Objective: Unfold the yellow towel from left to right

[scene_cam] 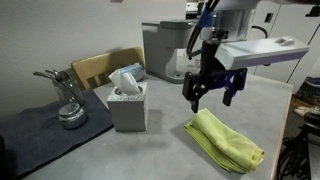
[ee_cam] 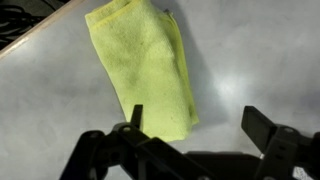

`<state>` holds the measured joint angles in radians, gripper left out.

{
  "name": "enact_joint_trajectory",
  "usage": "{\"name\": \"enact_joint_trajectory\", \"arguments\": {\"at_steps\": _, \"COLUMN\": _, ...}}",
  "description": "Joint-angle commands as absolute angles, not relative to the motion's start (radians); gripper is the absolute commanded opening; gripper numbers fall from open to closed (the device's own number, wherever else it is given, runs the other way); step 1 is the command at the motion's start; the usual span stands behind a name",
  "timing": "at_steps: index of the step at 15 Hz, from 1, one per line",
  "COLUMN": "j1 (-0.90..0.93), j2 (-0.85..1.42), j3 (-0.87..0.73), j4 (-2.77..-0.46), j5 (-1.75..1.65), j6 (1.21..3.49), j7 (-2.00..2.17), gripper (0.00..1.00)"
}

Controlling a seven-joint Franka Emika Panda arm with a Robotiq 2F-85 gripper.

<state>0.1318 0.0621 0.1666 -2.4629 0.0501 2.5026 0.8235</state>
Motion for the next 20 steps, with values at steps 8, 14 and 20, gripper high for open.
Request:
{"name": "enact_joint_trajectory", "arguments": {"at_steps": 8, "j1": 0.143, "j2": 0.171, "j3": 0.153, "j4": -2.46, "j5": 0.253, "j6": 2.551, "j7": 0.449, "gripper": 1.0}}
{"name": "enact_joint_trajectory", "arguments": {"at_steps": 14, "j1": 0.181, "j2": 0.165, "j3": 0.112, "j4": -2.457, "j5": 0.047, "j6": 2.462, "j7": 0.568, "gripper": 1.0}}
{"name": "enact_joint_trajectory", "arguments": {"at_steps": 20, "j1": 0.202, "j2": 0.18, "j3": 0.114, "j4": -2.437, "j5": -0.063, "j6": 2.413, "j7": 0.575, "gripper": 1.0}}
